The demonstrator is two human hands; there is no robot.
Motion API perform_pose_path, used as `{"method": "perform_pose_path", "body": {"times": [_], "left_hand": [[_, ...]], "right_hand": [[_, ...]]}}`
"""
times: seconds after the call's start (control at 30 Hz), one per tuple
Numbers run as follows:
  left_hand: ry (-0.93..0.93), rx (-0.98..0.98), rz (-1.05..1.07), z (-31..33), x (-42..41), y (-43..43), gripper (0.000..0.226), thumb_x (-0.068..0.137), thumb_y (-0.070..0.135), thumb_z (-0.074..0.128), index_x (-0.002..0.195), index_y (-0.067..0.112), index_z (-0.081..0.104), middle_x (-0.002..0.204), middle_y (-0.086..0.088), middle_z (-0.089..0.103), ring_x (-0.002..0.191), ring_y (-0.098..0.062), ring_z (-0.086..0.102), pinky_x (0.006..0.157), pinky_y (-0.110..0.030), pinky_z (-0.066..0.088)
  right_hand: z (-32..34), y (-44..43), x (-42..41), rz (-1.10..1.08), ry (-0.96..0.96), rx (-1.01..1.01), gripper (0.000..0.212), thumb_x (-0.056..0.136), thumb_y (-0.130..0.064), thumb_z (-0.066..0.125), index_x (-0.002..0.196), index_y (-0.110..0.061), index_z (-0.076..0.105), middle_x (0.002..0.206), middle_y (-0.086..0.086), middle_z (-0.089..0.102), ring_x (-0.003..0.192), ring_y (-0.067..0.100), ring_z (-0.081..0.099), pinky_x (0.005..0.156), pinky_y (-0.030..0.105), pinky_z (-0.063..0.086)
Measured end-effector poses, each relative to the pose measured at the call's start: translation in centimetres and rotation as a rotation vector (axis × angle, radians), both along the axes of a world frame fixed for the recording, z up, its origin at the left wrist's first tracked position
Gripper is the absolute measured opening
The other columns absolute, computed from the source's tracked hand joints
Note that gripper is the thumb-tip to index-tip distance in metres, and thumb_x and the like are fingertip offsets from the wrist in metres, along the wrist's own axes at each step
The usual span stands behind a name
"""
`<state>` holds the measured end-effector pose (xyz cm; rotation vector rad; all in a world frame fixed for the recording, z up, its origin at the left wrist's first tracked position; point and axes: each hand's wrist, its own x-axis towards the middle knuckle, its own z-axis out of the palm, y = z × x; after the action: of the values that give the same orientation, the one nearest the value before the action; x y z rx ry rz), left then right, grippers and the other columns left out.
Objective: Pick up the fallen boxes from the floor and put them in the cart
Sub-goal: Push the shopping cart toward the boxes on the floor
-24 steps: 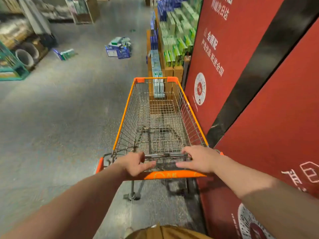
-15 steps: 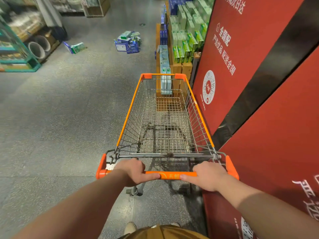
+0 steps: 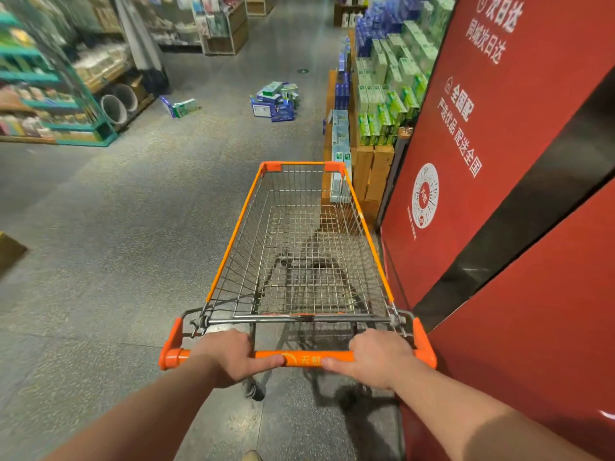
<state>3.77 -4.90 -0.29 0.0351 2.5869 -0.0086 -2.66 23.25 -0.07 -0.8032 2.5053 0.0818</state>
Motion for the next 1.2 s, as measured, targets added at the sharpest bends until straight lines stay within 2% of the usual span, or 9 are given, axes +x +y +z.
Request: {"method": "perform_pose_path", "body": {"times": [0.17, 0.37, 0.5, 0.6, 0.67, 0.77, 0.9, 0.97, 1.2], "left_hand": [[0.031, -0.039, 0.055, 0.0, 0.1, -3.5, 0.109, 0.061, 0.106, 0.008, 0.080, 0.018, 0.069, 0.081, 0.000, 0.066, 0.076, -0.019, 0.064, 0.060, -0.033, 0.044], [0.025, -0.038, 0.116, -0.3, -0.8, -7.8, 0.103, 0.066, 0.103, 0.010, 0.079, 0.019, 0.067, 0.079, -0.001, 0.065, 0.074, -0.019, 0.064, 0.060, -0.034, 0.047], [0.058, -0.034, 0.138, -0.3, -2.4, -11.7, 0.103, 0.068, 0.102, 0.009, 0.076, 0.017, 0.067, 0.074, 0.001, 0.065, 0.070, -0.017, 0.062, 0.059, -0.032, 0.044], [0.070, -0.035, 0.141, -0.4, -4.1, -15.5, 0.098, 0.071, 0.100, 0.011, 0.070, 0.017, 0.063, 0.072, 0.000, 0.064, 0.065, -0.016, 0.059, 0.057, -0.032, 0.043], [0.070, -0.042, 0.139, -0.4, -5.4, -18.4, 0.095, 0.072, 0.100, 0.011, 0.067, 0.018, 0.060, 0.072, -0.001, 0.065, 0.063, -0.016, 0.058, 0.054, -0.032, 0.040], [0.082, -0.065, 0.143, -0.6, -7.6, -22.9, 0.093, 0.071, 0.101, 0.010, 0.063, 0.020, 0.056, 0.071, 0.001, 0.065, 0.062, -0.015, 0.059, 0.053, -0.031, 0.038], [0.113, -0.082, 0.158, -0.8, -11.2, -29.0, 0.099, 0.065, 0.104, 0.007, 0.066, 0.019, 0.059, 0.071, 0.003, 0.061, 0.065, -0.017, 0.058, 0.059, -0.033, 0.043], [0.119, -0.080, 0.167, -0.7, -13.2, -31.9, 0.099, 0.065, 0.103, 0.009, 0.067, 0.018, 0.058, 0.072, 0.003, 0.058, 0.067, -0.020, 0.057, 0.063, -0.034, 0.045], [0.119, -0.071, 0.166, -0.7, -22.0, -42.0, 0.097, 0.071, 0.100, 0.013, 0.071, 0.017, 0.061, 0.077, 0.001, 0.059, 0.074, -0.024, 0.056, 0.064, -0.035, 0.043]], "right_hand": [[-0.5, -4.0, -2.2, 0.093, 0.016, -0.022, 0.096, 0.075, -0.098, 0.015, 0.082, -0.018, 0.067, 0.079, 0.001, 0.063, 0.078, 0.026, 0.064, 0.069, 0.038, 0.049], [-1.2, -9.0, -5.7, 0.174, 0.037, -0.012, 0.100, 0.066, -0.103, 0.009, 0.078, -0.022, 0.065, 0.079, -0.001, 0.064, 0.077, 0.023, 0.064, 0.068, 0.037, 0.049], [-1.5, -13.5, -8.7, 0.200, 0.039, -0.014, 0.106, 0.060, -0.106, 0.002, 0.077, -0.023, 0.065, 0.079, -0.002, 0.064, 0.076, 0.021, 0.065, 0.071, 0.037, 0.053], [-1.6, -17.6, -11.0, 0.208, 0.049, -0.025, 0.105, 0.059, -0.107, 0.003, 0.078, -0.025, 0.064, 0.083, -0.002, 0.063, 0.083, 0.025, 0.065, 0.079, 0.041, 0.054], [-1.5, -20.7, -12.5, 0.213, 0.043, -0.011, 0.103, 0.059, -0.107, 0.005, 0.076, -0.024, 0.063, 0.082, -0.002, 0.062, 0.084, 0.026, 0.065, 0.079, 0.041, 0.053], [-1.2, -25.3, -15.1, 0.214, 0.019, 0.023, 0.096, 0.065, -0.105, 0.012, 0.072, -0.023, 0.061, 0.078, -0.002, 0.060, 0.080, 0.026, 0.063, 0.069, 0.038, 0.047], [-1.1, -31.4, -18.7, 0.226, 0.035, 0.044, 0.094, 0.070, -0.102, 0.017, 0.076, -0.020, 0.064, 0.082, -0.001, 0.061, 0.085, 0.026, 0.065, 0.067, 0.037, 0.042], [-1.0, -34.5, -20.7, 0.218, 0.026, 0.032, 0.098, 0.068, -0.103, 0.015, 0.076, -0.018, 0.064, 0.082, 0.000, 0.063, 0.083, 0.026, 0.064, 0.067, 0.037, 0.044], [-1.7, -44.6, -29.2, 0.184, 0.039, -0.020, 0.105, 0.056, -0.108, 0.003, 0.070, -0.020, 0.060, 0.076, -0.004, 0.060, 0.083, 0.026, 0.064, 0.069, 0.039, 0.046]]}}
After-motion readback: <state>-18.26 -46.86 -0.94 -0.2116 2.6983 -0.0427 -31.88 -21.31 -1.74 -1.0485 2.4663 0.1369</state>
